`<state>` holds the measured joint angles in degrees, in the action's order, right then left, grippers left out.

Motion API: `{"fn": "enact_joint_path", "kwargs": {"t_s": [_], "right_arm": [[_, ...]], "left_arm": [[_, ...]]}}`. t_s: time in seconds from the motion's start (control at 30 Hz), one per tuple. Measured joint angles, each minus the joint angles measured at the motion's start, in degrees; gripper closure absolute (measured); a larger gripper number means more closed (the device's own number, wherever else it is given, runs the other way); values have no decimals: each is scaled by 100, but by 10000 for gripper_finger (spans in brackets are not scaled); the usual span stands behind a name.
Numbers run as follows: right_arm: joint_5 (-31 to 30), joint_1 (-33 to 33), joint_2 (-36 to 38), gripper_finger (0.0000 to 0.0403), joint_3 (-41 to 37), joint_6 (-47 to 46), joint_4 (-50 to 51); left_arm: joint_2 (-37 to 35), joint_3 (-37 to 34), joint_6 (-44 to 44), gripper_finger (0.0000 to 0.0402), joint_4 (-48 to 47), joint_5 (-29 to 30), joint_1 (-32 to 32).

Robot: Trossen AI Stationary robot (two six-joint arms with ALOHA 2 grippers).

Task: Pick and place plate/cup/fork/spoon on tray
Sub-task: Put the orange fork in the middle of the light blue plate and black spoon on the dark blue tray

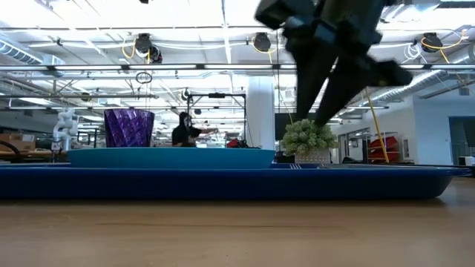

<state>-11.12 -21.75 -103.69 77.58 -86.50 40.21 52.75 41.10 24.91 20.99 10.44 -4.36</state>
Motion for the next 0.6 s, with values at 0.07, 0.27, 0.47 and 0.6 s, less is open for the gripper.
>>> {"fn": "enact_joint_path", "kwargs": {"t_s": [0.07,0.27,0.47,0.6], "right_arm": [[278,-45,-329,296,207,122,21],[992,-47,-519,296,786,-298,989],[405,107,-419,296,1415,-209,1745],[346,375,-439,296,1192,243,2073]], "left_arm": [[-2,0,54,305,139,0,-52],[-2,0,148,305,339,-1,-146],[25,0,149,305,150,-5,-242],[65,0,181,305,-5,-4,-378]]}}
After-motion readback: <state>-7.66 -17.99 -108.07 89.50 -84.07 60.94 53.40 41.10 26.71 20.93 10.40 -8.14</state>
